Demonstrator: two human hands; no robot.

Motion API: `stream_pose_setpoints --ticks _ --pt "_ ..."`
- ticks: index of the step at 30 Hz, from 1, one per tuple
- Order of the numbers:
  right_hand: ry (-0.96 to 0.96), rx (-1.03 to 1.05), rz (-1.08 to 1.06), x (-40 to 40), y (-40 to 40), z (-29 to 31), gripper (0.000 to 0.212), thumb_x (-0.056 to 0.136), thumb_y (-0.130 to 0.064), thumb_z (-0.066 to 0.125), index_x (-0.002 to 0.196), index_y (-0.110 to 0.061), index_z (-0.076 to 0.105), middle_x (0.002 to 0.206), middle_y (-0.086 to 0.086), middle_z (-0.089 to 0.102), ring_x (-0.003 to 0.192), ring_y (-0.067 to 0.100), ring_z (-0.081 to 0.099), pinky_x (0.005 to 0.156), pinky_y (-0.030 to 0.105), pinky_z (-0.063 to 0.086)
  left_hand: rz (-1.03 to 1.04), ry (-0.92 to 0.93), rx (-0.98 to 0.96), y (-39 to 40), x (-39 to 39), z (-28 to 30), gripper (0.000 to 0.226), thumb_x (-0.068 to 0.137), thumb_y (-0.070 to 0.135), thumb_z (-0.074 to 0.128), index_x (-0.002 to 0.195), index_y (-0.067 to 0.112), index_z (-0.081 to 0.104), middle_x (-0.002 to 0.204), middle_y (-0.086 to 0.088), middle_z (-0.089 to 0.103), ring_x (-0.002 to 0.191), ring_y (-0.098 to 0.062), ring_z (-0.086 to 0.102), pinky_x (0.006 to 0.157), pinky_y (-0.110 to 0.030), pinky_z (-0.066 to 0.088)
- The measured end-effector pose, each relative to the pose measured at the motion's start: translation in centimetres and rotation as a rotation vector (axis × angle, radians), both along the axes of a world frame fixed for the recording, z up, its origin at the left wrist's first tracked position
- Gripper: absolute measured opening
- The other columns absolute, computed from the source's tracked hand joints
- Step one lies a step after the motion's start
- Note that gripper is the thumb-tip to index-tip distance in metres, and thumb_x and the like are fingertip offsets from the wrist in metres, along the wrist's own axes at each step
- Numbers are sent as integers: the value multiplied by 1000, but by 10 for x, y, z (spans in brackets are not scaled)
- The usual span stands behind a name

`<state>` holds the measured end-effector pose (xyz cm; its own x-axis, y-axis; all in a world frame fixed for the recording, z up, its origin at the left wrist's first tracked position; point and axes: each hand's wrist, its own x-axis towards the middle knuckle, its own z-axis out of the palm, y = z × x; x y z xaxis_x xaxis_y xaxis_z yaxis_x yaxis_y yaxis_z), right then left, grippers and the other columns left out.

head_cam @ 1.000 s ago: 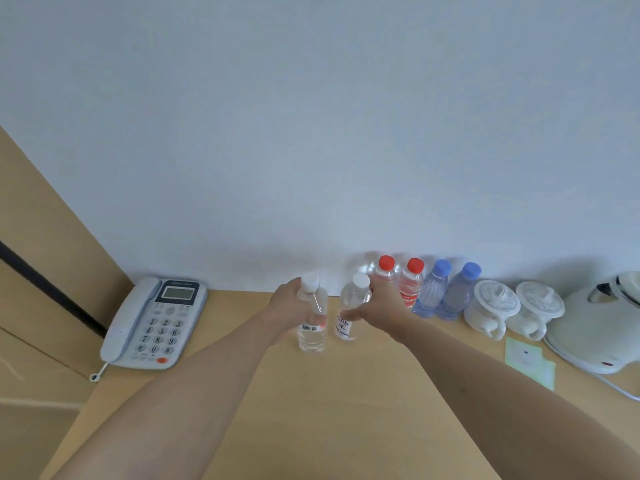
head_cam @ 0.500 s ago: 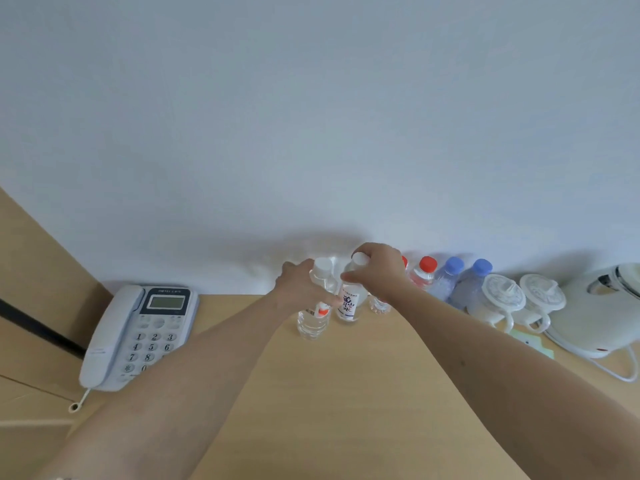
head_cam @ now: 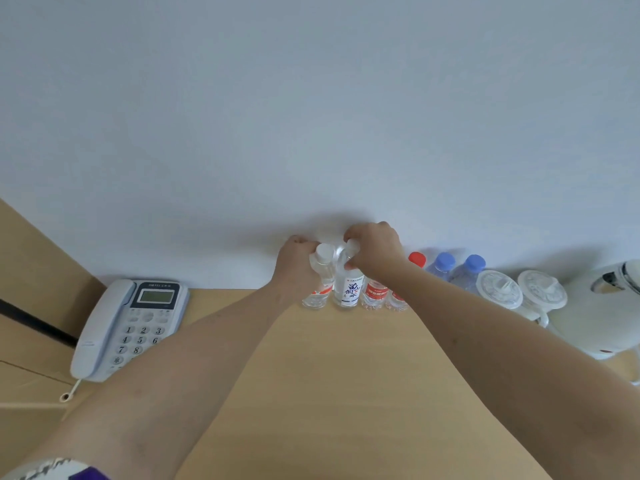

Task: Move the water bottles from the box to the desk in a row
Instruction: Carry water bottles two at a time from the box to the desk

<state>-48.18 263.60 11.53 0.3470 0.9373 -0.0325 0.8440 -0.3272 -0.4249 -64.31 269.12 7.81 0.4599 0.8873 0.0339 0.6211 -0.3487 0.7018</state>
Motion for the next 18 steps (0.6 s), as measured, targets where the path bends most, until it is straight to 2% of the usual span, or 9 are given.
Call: stream_pose_setpoints --ticks 8,14,18 --pt "1 62 23 1 -3 -6 51 76 -18 88 123 -17 70 111 8 72 109 30 59 76 27 34 117 -88 39 4 5 -12 50 68 -8 79 112 17 76 108 2 56 98 -14 52 74 -11 32" --pt "-18 48 28 -2 -4 -6 53 77 -20 87 126 -17 68 114 7 71 112 29 58 77 26 34 123 -135 37 -1 -2 -13 48 64 -8 82 106 14 76 98 3 54 88 -15 50 69 1 33" --pt "-30 38 13 -1 -8 -7 54 78 -20 86 128 -17 67 113 8 72 110 29 60 77 26 34 87 -120 15 0 4 -12 58 67 -9 78 120 13 71 113 -3 56 97 -14 50 74 -6 30"
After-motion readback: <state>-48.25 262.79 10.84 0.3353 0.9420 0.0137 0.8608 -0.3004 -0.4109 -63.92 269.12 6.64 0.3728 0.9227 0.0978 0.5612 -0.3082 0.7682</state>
